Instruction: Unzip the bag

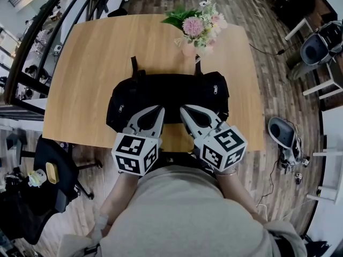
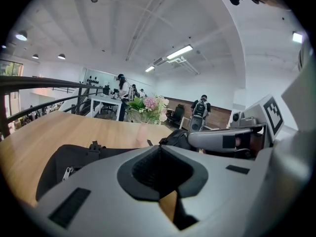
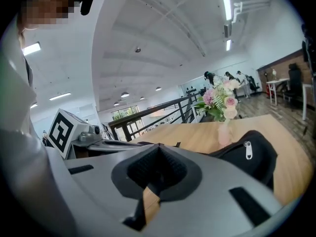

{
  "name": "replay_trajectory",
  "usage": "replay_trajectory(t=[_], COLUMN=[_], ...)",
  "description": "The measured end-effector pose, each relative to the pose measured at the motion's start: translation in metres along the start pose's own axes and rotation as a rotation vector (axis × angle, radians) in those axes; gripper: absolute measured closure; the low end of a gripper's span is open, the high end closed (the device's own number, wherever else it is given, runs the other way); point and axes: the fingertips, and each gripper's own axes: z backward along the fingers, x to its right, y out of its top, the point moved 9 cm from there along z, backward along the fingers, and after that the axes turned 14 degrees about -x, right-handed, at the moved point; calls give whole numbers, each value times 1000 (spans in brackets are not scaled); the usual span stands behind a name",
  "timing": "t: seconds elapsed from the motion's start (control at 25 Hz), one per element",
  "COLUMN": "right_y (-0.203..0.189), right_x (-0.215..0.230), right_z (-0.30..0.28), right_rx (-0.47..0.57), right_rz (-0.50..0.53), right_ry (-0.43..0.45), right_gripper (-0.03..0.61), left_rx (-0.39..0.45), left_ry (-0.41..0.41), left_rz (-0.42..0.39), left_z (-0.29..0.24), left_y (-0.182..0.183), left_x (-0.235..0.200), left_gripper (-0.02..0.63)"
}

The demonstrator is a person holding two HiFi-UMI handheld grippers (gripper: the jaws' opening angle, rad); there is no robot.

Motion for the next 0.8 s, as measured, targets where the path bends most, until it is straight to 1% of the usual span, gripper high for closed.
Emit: replay_trajectory(t=[0.2,0.4,0.8], right_y=[-5,-8,-11], right_x=[1,0,3], right_z=[-2,-7,-14], right_rx=[-11,-54,-69], right_rz=[-12,0,0], right_ry=[-3,-22,-14], right_gripper=[574,574,574], left_rx=[-29,-29,-49], left_ry=[7,14,12], left_rz=[-15,-26,-2], left_z=[-5,-4,-7], left_y=[-5,-4,-9], left_x=[5,2,0], left_gripper=[591,591,592])
